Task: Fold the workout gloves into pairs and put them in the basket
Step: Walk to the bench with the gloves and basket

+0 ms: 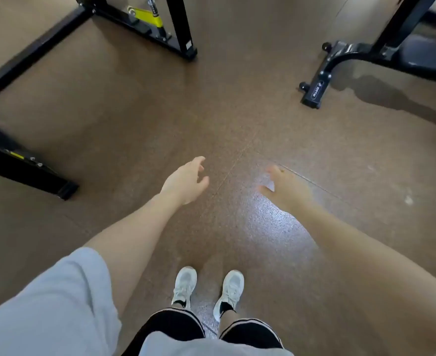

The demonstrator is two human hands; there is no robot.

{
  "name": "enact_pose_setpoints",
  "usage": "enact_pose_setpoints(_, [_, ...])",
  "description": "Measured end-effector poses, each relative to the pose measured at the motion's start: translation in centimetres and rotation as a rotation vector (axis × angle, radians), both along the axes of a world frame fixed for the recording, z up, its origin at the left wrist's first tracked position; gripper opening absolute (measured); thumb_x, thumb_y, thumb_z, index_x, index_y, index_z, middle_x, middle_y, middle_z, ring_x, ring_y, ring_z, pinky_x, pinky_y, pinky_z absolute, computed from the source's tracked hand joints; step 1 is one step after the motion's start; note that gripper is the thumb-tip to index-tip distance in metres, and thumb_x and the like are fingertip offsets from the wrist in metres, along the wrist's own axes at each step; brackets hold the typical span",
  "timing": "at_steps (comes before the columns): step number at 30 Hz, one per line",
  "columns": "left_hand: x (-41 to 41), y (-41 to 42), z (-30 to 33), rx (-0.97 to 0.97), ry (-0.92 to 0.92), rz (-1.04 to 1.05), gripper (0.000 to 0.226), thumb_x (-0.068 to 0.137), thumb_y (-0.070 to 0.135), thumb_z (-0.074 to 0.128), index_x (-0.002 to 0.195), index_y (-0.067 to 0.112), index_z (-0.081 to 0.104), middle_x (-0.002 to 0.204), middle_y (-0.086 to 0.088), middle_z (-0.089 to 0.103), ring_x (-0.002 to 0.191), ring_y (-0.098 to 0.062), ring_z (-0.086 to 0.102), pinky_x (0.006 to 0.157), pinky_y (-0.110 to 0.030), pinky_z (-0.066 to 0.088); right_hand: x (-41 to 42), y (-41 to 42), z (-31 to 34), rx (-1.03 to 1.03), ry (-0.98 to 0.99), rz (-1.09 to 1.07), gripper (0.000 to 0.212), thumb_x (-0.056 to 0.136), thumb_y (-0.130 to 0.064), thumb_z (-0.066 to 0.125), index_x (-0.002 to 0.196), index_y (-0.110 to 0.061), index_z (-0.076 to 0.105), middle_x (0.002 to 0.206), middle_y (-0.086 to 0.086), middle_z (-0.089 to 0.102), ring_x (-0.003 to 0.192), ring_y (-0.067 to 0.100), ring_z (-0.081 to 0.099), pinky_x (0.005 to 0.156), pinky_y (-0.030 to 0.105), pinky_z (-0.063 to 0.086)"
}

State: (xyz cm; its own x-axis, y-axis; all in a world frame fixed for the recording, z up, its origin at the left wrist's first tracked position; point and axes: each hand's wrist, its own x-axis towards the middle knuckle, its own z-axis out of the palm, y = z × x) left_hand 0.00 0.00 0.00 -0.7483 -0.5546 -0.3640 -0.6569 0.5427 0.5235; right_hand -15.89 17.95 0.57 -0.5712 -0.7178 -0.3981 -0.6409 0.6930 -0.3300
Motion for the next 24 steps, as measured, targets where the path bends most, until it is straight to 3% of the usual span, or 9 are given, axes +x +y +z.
enact_pose_setpoints(12, [-6.3,-2.4,2.8,-0.08,0.115,-0.002,0.043,0.09,0.024,0.047,0.132,0.016,0.042,0.126,-0.002,0.057,0.106,-0.022,0.056,0.094,-0.035,0.044,-5.6,-4.0,1.5,-0.054,-0.03,-0.082,0.047,0.092,-0.044,0.045,0.127,-0.013,0.043,0.122,0.007,0.058,0.111,0.028,0.054,0.086,0.037,0.046])
enact_pose_setpoints(18, [-11.6,-9.7,1.9,-0.071,0.077,0.037,0.044,0.09,0.024,0.046,0.132,0.015,0.04,0.123,0.0,0.058,0.108,-0.023,0.054,0.093,-0.037,0.045,-10.8,-11.7,1.0,-0.079,-0.032,-0.052,0.047,0.093,-0.044,0.044,0.127,-0.012,0.042,0.119,0.007,0.059,0.104,0.029,0.057,0.083,0.039,0.049])
enact_pose_setpoints(24, [-19.3,-21.6,1.8,-0.038,0.062,0.094,0.043,0.089,0.023,0.045,0.131,0.015,0.04,0.123,0.0,0.058,0.106,-0.021,0.054,0.089,-0.035,0.046,-18.7,-21.8,0.7,-0.023,-0.039,-0.055,0.047,0.092,-0.044,0.045,0.126,-0.013,0.042,0.119,0.008,0.06,0.109,0.029,0.055,0.087,0.041,0.049])
